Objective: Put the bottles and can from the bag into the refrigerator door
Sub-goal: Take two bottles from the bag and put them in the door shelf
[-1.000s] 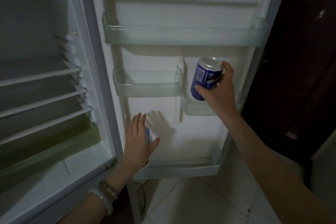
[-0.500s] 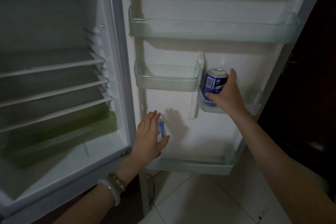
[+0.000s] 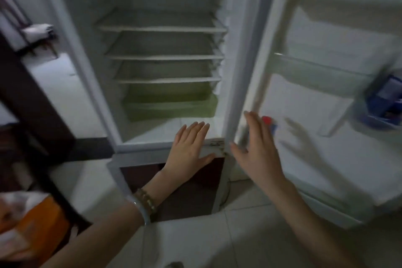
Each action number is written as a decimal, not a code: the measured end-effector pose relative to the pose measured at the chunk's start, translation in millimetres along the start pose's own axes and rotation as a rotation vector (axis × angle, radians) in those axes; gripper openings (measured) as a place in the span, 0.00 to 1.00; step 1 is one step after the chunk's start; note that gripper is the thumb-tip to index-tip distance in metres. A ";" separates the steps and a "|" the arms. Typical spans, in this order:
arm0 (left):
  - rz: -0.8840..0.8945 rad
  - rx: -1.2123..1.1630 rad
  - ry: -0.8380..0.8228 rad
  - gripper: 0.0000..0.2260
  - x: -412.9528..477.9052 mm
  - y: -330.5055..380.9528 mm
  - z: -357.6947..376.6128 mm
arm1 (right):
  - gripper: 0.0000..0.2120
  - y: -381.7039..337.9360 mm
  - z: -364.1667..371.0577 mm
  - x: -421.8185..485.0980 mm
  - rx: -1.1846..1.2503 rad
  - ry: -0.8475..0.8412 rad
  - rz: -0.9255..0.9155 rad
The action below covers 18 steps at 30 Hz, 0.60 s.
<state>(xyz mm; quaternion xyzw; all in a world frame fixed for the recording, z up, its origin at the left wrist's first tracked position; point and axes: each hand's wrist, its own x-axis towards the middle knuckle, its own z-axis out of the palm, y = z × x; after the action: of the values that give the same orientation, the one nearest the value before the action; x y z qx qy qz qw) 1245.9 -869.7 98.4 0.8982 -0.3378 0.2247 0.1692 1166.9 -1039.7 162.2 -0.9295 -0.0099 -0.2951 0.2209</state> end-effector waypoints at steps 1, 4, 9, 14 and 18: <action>-0.050 0.032 -0.014 0.31 -13.2 -14.4 -7.1 | 0.34 -10.4 18.2 -1.9 0.009 -0.052 -0.042; -0.201 0.140 -0.037 0.32 -55.3 -54.8 -30.2 | 0.35 -44.2 65.8 -7.0 0.029 -0.215 -0.159; -0.447 0.261 -0.108 0.34 -134.2 -116.3 -61.7 | 0.34 -104.6 131.0 -14.2 0.117 -0.383 -0.332; -0.632 0.372 -0.164 0.33 -208.0 -171.7 -92.3 | 0.35 -174.8 194.3 -20.3 0.159 -0.509 -0.438; -0.742 0.389 -0.185 0.33 -260.4 -222.5 -118.4 | 0.36 -238.0 245.2 -29.3 0.198 -0.633 -0.470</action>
<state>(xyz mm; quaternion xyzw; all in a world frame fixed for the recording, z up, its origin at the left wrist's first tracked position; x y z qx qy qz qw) 1188.9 -518.5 29.3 0.9904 0.0431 0.1264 0.0351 1240.8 -719.6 63.8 -0.9211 -0.3181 -0.0343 0.2220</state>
